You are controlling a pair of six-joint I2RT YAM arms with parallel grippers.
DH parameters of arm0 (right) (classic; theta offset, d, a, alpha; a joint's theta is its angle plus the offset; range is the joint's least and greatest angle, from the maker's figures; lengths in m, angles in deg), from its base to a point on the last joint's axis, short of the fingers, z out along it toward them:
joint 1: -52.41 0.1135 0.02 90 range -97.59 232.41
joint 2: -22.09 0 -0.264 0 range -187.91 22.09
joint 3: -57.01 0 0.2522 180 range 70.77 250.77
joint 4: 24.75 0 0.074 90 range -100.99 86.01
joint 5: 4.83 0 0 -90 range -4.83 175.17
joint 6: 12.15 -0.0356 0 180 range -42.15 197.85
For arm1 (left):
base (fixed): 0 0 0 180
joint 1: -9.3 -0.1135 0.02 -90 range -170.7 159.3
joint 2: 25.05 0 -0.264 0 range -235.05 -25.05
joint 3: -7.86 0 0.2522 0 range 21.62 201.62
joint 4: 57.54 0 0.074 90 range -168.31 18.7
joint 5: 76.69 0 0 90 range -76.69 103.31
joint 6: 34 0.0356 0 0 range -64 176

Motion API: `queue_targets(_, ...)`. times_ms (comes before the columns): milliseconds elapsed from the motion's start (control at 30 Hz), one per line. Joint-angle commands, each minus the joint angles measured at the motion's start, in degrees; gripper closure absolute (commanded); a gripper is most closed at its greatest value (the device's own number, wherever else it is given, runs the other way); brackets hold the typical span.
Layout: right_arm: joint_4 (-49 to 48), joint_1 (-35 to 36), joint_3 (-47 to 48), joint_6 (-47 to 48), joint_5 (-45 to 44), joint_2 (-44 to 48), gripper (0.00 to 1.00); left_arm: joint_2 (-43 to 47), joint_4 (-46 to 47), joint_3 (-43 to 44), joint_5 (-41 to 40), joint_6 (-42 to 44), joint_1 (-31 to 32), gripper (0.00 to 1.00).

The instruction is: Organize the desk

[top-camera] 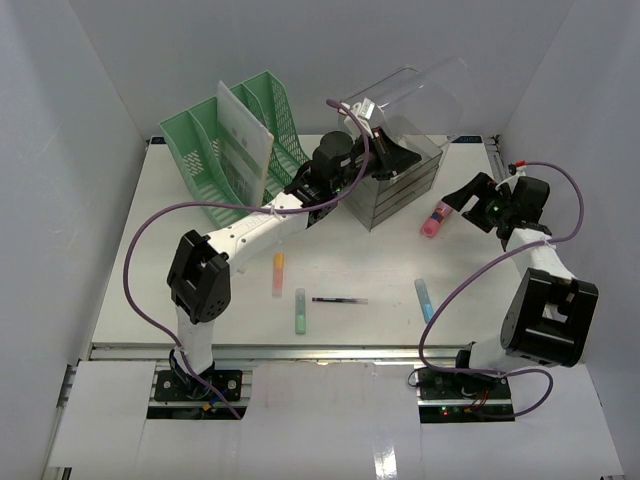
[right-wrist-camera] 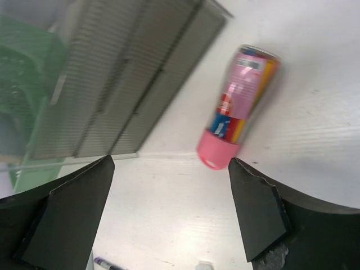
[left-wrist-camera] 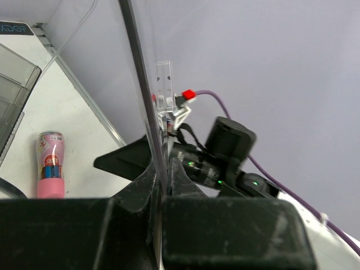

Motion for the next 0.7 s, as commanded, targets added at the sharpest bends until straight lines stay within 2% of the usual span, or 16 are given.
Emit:
queue_targets(0, 7.4, 0.7, 5.4, 1.1, -9.2, -5.2, 0.1, 6.9, 3.2, 2.9, -0.8, 0.0, -1.3, 1.0)
queue_targets(133, 12.0, 3.5, 10.4, 1.0, -14.3, -12.1, 0.08, 7.5, 3.5, 2.3, -0.5, -0.3, -1.7, 1.0)
queue_targets(400, 11.2, 6.6, 15.7, -0.1, -18.0, -19.3, 0.11, 7.8, 3.8, 1.5, 1.0, -1.2, -2.2, 1.0)
queue_targets(533, 13.0, 7.8, 17.6, -1.1, -20.0, -22.3, 0.17, 8.1, 4.1, 0.9, 1.5, -1.8, -2.5, 1.0)
queue_targets(667, 13.4, 8.4, 18.1, -2.0, -19.6, -24.6, 0.27, 8.3, 4.5, 0.5, 1.7, -2.2, -2.5, 1.0)
